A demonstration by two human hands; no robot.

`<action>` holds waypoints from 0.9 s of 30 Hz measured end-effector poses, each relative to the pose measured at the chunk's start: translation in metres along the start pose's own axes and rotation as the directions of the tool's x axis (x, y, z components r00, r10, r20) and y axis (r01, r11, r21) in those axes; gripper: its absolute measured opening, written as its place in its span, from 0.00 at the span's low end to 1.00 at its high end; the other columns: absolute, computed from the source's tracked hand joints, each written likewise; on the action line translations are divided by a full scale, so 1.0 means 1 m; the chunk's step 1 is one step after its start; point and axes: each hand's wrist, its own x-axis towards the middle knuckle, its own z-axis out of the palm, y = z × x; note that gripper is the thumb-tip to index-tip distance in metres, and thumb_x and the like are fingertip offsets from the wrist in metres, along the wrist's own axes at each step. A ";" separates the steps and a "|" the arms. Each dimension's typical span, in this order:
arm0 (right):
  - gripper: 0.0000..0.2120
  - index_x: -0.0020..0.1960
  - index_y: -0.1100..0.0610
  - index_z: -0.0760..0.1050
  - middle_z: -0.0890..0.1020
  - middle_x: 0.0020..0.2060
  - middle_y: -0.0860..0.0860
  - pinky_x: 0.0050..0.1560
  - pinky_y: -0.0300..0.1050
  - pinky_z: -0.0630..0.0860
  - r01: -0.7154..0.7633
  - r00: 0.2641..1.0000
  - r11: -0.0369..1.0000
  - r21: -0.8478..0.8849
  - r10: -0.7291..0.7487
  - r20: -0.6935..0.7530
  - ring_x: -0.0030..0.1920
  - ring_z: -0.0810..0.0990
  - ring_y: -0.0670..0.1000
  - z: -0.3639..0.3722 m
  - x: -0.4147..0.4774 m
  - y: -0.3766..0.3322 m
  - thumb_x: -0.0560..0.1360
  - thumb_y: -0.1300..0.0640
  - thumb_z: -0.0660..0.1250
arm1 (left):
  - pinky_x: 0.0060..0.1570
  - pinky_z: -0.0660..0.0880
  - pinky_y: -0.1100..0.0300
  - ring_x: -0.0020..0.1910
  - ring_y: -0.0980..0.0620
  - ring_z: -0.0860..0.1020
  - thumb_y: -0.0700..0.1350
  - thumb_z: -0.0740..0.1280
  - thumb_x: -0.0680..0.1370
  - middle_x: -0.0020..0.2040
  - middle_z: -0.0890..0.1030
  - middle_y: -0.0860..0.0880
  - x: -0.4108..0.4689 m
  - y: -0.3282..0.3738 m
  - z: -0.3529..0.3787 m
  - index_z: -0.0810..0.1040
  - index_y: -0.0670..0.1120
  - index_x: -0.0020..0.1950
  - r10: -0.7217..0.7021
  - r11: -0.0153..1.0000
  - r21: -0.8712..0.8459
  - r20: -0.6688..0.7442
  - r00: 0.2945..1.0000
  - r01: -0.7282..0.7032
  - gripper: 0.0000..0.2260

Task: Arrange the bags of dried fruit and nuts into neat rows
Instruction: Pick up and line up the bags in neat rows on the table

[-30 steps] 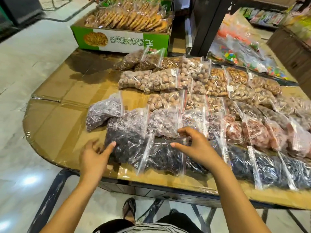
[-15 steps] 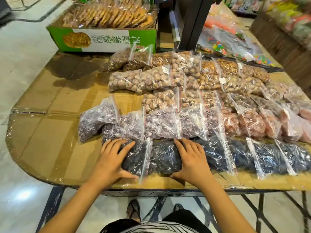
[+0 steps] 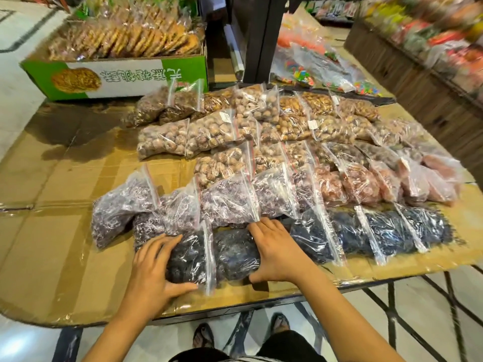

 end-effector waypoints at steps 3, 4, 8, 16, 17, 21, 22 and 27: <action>0.44 0.65 0.59 0.62 0.72 0.58 0.53 0.69 0.53 0.59 0.069 0.998 0.997 0.033 -0.069 0.002 0.62 0.65 0.56 -0.002 0.001 0.006 0.59 0.34 0.70 | 0.60 0.68 0.42 0.62 0.48 0.68 0.73 0.50 0.73 0.61 0.72 0.49 0.005 0.017 -0.006 0.71 0.45 0.68 -0.064 0.989 -0.145 -0.157 0.986 0.041 0.38; 0.42 0.61 0.58 0.63 0.73 0.54 0.53 0.67 0.54 0.62 0.111 0.994 0.993 0.040 -0.110 -0.014 0.59 0.67 0.56 -0.003 0.002 0.008 0.58 0.33 0.70 | 0.60 0.67 0.45 0.62 0.48 0.69 0.72 0.49 0.74 0.61 0.71 0.51 0.009 0.024 -0.006 0.72 0.44 0.67 -0.067 0.987 -0.157 -0.204 0.977 0.035 0.38; 0.39 0.53 0.58 0.67 0.75 0.47 0.52 0.56 0.51 0.69 0.227 0.969 0.972 -0.055 -0.231 -0.092 0.51 0.70 0.54 -0.015 0.007 0.021 0.55 0.32 0.71 | 0.61 0.65 0.49 0.62 0.48 0.69 0.70 0.49 0.77 0.60 0.71 0.51 0.036 0.059 -0.003 0.73 0.41 0.65 -0.043 0.990 -0.143 -0.310 0.950 -0.002 0.36; 0.43 0.71 0.55 0.62 0.65 0.70 0.51 0.71 0.46 0.54 0.322 0.946 0.895 0.308 -0.297 -0.127 0.71 0.54 0.50 -0.053 -0.007 0.086 0.65 0.35 0.71 | 0.66 0.58 0.68 0.64 0.60 0.66 0.67 0.51 0.78 0.63 0.69 0.59 0.100 0.136 0.032 0.71 0.45 0.65 0.035 0.989 -0.126 -0.320 0.947 -0.080 0.30; 0.42 0.72 0.54 0.62 0.64 0.71 0.50 0.71 0.46 0.53 0.297 0.954 0.887 0.355 -0.262 -0.143 0.72 0.53 0.49 -0.060 -0.010 0.103 0.65 0.35 0.70 | 0.66 0.58 0.69 0.65 0.59 0.67 0.67 0.52 0.78 0.63 0.69 0.58 0.110 0.144 0.037 0.71 0.45 0.65 0.043 0.991 -0.110 -0.312 0.949 -0.081 0.30; 0.47 0.72 0.53 0.60 0.62 0.71 0.50 0.72 0.55 0.58 0.102 0.979 0.916 0.389 -0.022 -0.205 0.71 0.54 0.49 -0.071 -0.016 0.191 0.62 0.26 0.60 | 0.68 0.60 0.55 0.66 0.47 0.68 0.67 0.52 0.77 0.65 0.72 0.46 0.153 0.170 0.052 0.70 0.43 0.67 0.056 0.998 -0.016 -0.283 0.958 -0.063 0.32; 0.49 0.72 0.53 0.60 0.61 0.71 0.51 0.71 0.57 0.59 0.041 0.974 0.927 0.372 0.046 -0.220 0.71 0.54 0.51 -0.074 -0.016 0.215 0.60 0.23 0.57 | 0.67 0.62 0.50 0.66 0.44 0.68 0.67 0.52 0.77 0.65 0.71 0.44 0.166 0.179 0.055 0.69 0.43 0.67 0.047 0.999 0.009 -0.268 0.962 -0.046 0.32; 0.51 0.67 0.59 0.64 0.69 0.63 0.57 0.65 0.58 0.66 -0.172 0.914 0.928 0.330 0.276 -0.298 0.65 0.62 0.58 -0.089 -0.005 0.315 0.60 0.21 0.53 | 0.69 0.62 0.42 0.70 0.42 0.64 0.68 0.55 0.75 0.70 0.68 0.43 0.237 0.207 0.076 0.65 0.45 0.70 0.082 0.985 0.164 -0.165 0.983 -0.055 0.33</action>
